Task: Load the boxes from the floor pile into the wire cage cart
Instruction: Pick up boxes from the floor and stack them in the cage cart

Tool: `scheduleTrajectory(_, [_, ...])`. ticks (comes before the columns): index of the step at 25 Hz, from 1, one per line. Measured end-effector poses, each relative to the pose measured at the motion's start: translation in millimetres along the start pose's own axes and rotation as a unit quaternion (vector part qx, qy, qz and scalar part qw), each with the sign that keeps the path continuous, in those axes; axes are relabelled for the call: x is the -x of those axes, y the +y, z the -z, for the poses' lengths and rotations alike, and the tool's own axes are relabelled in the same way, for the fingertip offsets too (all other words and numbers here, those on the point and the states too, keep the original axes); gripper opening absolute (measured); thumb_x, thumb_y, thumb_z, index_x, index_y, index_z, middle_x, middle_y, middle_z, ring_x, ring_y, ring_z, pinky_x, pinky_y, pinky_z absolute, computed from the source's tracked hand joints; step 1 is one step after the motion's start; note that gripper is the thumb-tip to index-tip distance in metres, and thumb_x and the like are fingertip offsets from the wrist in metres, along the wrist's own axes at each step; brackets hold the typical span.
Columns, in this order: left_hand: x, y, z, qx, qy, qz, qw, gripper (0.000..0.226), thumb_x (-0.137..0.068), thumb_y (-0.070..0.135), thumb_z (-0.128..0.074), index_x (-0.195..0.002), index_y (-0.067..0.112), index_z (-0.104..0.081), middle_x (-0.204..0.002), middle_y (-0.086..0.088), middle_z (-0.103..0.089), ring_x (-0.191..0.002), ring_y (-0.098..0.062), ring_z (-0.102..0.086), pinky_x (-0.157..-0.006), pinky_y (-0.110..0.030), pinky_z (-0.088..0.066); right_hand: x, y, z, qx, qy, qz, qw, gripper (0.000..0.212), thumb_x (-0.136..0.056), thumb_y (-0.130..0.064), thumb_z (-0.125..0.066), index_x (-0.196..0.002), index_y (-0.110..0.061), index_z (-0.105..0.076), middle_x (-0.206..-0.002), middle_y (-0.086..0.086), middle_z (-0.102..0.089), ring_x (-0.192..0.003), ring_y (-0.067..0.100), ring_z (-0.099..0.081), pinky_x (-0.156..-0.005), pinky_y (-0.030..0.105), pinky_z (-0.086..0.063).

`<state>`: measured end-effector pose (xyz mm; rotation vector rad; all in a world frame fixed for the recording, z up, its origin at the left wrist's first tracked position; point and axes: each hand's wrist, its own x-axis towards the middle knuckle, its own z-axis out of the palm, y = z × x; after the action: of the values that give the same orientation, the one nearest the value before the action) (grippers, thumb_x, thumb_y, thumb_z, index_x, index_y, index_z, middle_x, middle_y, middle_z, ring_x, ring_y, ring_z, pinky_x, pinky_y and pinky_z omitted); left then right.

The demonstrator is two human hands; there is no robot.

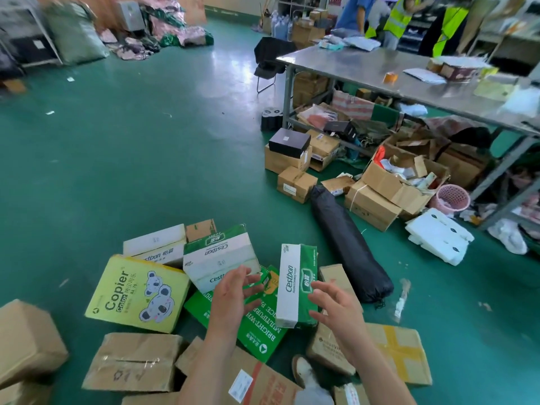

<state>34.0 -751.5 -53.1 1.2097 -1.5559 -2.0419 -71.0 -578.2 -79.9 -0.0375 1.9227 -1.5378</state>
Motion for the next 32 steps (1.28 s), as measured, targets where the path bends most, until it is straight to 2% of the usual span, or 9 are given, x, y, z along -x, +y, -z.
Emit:
scheduleTrajectory(7, [-113, -47, -54, 0.021, 0.054, 0.135, 0.989, 0.027, -0.106, 0.03, -0.047, -0.112, 0.01, -0.065, -0.107, -0.012, -0.074, -0.096, -0.029, -0.072, -0.089, -0.052, -0.057, -131, 8, 23, 0.033, -0.041, -0.091, 0.995, 0.018, -0.099, -0.016, -0.062, -0.114, -0.023, -0.068, -0.115, -0.006, -0.071, -0.095, 0.005, -0.071, -0.088, 0.032, -0.059])
scheduleTrajectory(13, [-252, -121, -121, 0.054, 0.095, 0.301, 0.947, 0.03, -0.107, 0.033, -0.046, -0.111, 0.008, -0.063, -0.106, -0.013, -0.072, -0.089, -0.026, -0.07, -0.086, -0.048, -0.057, -319, 43, 39, 0.198, -0.099, -0.135, 0.966, 0.017, -0.101, -0.022, -0.058, -0.115, -0.028, -0.064, -0.116, -0.008, -0.068, -0.099, 0.006, -0.066, -0.094, 0.039, -0.056])
scheduleTrajectory(16, [-319, -182, -129, 0.056, 0.116, 0.381, 0.916, 0.033, -0.106, 0.038, -0.047, -0.109, 0.009, -0.062, -0.104, -0.012, -0.071, -0.089, -0.026, -0.069, -0.091, -0.051, -0.056, -411, 79, 30, 0.31, -0.149, -0.125, 0.931, 0.026, -0.102, -0.023, -0.057, -0.128, -0.021, -0.06, -0.116, -0.006, -0.066, -0.091, 0.005, -0.061, -0.076, 0.026, -0.052])
scheduleTrajectory(19, [-380, -269, -123, 0.007, 0.127, 0.442, 0.888, 0.033, -0.105, 0.04, -0.048, -0.111, 0.01, -0.059, -0.103, -0.009, -0.067, -0.091, -0.026, -0.066, -0.084, -0.044, -0.057, -498, 131, 7, 0.414, -0.198, -0.085, 0.885, 0.038, -0.102, -0.026, -0.056, -0.139, -0.019, -0.054, -0.139, -0.003, -0.058, -0.118, 0.012, -0.058, -0.096, 0.028, -0.047])
scheduleTrajectory(23, [-424, -359, -114, -0.117, 0.089, 0.49, 0.859, 0.031, -0.106, 0.039, -0.045, -0.099, 0.009, -0.052, -0.089, -0.009, -0.053, -0.086, -0.028, -0.056, -0.097, -0.049, -0.055, -586, 179, -27, 0.485, -0.222, -0.01, 0.846, 0.049, -0.103, -0.025, -0.052, -0.149, -0.013, -0.043, -0.152, 0.002, -0.047, -0.135, 0.021, -0.047, -0.112, 0.031, -0.032])
scheduleTrajectory(24, [-429, -378, -113, -0.12, 0.089, 0.501, 0.852, 0.034, -0.105, 0.042, -0.044, -0.107, 0.009, -0.054, -0.095, -0.011, -0.055, -0.087, -0.028, -0.054, -0.099, -0.049, -0.053, -605, 187, -33, 0.5, -0.22, 0.018, 0.837, 0.051, -0.102, -0.025, -0.052, -0.15, -0.012, -0.042, -0.153, 0.005, -0.046, -0.139, 0.023, -0.043, -0.115, 0.033, -0.03])
scheduleTrajectory(27, [-436, -430, -117, -0.04, 0.115, 0.559, 0.82, 0.07, -0.101, 0.057, -0.045, -0.156, 0.016, -0.028, -0.152, -0.009, -0.04, -0.128, -0.033, -0.046, -0.101, -0.047, -0.048, -658, 210, -45, 0.562, -0.193, 0.095, 0.798, 0.056, -0.101, -0.024, -0.053, -0.151, -0.005, -0.037, -0.153, 0.013, -0.043, -0.142, 0.03, -0.038, -0.117, 0.039, -0.028])
scheduleTrajectory(29, [-439, -455, -120, 0.033, 0.133, 0.587, 0.798, 0.073, -0.095, 0.065, -0.049, -0.151, 0.02, -0.036, -0.147, -0.007, -0.047, -0.124, -0.033, -0.048, -0.104, -0.049, -0.047, -685, 224, -37, 0.615, -0.169, 0.099, 0.764, 0.058, -0.1, -0.027, -0.054, -0.149, -0.002, -0.038, -0.15, 0.017, -0.044, -0.139, 0.034, -0.04, -0.116, 0.042, -0.031])
scheduleTrajectory(32, [-438, -470, -120, 0.147, 0.179, 0.586, 0.777, 0.052, -0.094, 0.059, -0.057, -0.125, 0.018, -0.052, -0.123, -0.011, -0.062, -0.104, -0.03, -0.057, -0.1, -0.048, -0.049, -699, 235, -16, 0.643, -0.183, 0.029, 0.743, 0.049, -0.099, -0.038, -0.052, -0.135, -0.006, -0.05, -0.135, 0.017, -0.057, -0.123, 0.036, -0.053, -0.103, 0.046, -0.044])
